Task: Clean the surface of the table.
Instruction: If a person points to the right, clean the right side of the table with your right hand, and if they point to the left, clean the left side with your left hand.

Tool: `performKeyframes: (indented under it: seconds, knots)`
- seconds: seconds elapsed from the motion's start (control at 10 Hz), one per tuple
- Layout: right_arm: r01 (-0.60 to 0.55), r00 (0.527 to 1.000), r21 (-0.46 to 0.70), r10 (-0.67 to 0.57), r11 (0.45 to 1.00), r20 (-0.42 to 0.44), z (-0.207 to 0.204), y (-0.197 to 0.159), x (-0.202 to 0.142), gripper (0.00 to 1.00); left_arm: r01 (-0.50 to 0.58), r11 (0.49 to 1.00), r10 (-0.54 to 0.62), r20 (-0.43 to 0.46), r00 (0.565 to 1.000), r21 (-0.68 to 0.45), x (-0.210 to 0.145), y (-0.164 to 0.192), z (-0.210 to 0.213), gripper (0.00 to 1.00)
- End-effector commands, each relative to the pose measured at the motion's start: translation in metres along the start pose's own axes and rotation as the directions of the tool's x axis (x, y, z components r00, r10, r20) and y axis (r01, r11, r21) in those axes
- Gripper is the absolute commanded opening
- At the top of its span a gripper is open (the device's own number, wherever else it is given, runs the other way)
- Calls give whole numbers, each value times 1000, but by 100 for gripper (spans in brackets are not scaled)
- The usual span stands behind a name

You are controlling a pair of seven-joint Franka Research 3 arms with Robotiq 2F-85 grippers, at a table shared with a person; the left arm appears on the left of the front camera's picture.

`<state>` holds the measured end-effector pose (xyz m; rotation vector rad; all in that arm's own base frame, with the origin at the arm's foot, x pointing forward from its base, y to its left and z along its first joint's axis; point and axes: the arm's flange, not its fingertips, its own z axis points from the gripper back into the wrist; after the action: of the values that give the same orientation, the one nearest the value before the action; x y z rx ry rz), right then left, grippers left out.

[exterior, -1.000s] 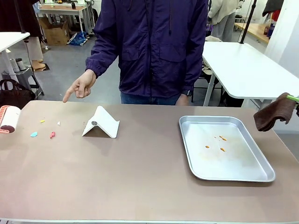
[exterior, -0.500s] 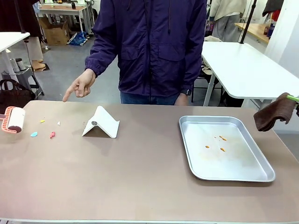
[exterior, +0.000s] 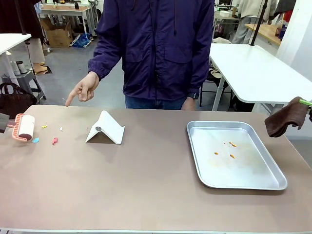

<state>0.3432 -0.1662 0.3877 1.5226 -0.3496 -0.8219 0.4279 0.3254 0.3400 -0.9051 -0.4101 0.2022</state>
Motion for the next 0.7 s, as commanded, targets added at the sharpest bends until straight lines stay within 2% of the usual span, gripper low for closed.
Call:
performKeyframes:
  seconds: [0.0, 0.6]
  knots:
    - [-7, 1000, 7, 7, 1000, -16, 4, 3, -2, 5, 0, 1000, -1, 33, 999, 25, -7, -7, -8, 22]
    - [-7, 1000, 7, 7, 1000, -16, 4, 3, -2, 5, -130, 990, 132, -51, 990, 48, -3, -2, -13, 22]
